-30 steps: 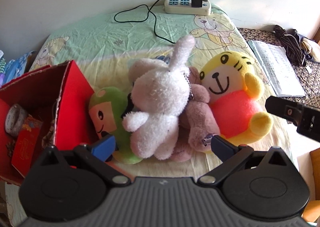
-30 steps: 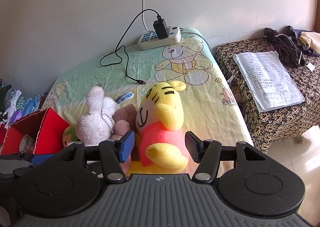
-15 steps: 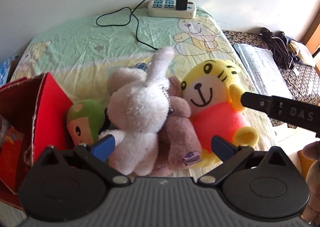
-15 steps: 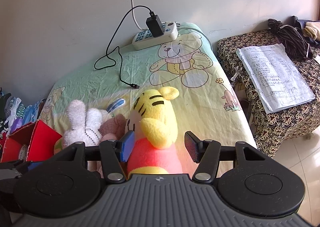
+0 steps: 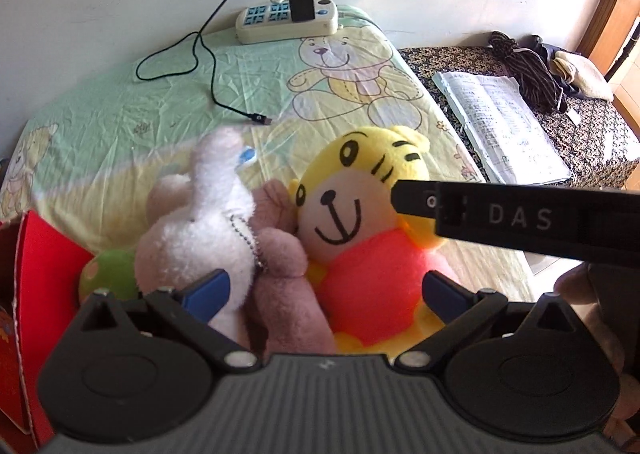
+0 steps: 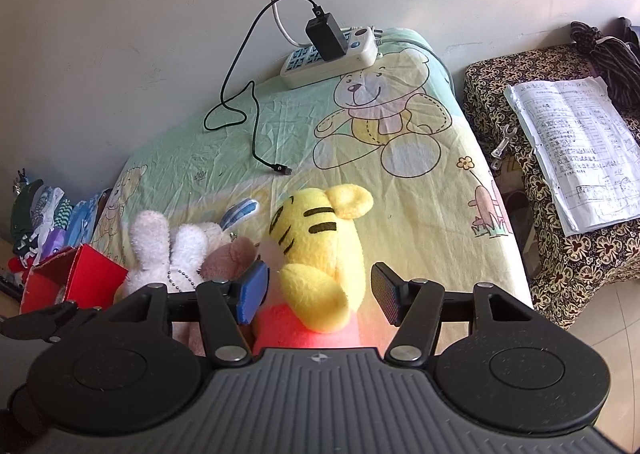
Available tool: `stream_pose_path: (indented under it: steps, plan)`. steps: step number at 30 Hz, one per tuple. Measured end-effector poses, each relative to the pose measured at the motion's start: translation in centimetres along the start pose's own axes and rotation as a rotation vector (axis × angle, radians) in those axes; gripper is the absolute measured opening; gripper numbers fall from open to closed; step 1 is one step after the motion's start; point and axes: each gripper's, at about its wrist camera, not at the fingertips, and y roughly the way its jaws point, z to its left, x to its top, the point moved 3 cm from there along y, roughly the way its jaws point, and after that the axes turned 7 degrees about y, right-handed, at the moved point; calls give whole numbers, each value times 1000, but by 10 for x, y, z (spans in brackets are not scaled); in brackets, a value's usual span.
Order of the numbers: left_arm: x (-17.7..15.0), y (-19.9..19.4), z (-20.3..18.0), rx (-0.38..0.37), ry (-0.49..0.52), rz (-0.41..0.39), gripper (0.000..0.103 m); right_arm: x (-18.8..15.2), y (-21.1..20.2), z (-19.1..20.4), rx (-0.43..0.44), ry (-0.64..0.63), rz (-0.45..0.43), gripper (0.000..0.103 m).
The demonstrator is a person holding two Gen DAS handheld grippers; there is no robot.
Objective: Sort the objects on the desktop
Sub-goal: 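Close the right tool on the yellow tiger plush's head, then lift the tiger plush with the right tool and carry it over the red box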
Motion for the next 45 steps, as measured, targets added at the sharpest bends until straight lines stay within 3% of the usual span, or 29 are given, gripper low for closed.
stream_pose_path:
  steps: [12,13,15,17,22,25,27,29,32,39,45]
  plan:
    - [10,33,-17,-8,49,45,102,5,26,-20,40,67,71,59]
    - [11,34,-18,-10,49,43,102,5,28,-22,48,78,81,57]
    - [11,36,-20,-18,55,34,102,5,30,-27,83,100,101,42]
    - [12,36,-21,-39,55,29,102,4,28,-31,112,128,102,36]
    - [10,31,-27,-103,62,16,101,0,13,-32,136,144,92,31]
    - [7,20,-32,-158,80,-9,91,-4,0,-31,142,147,78,30]
    - [3,15,-39,-202,104,7,55,-7,-10,-29,141,142,60,29]
    - [-3,13,-43,-187,118,5,63,-10,-18,-26,130,132,46,28]
    - [-12,9,-43,-205,108,2,63,-17,-31,-24,124,125,26,27]
    - [-25,-17,-49,-237,136,-48,49,-33,-61,-16,121,107,-36,25]
    - [-35,-45,-51,-258,146,-104,47,-41,-86,-1,123,49,-96,25]
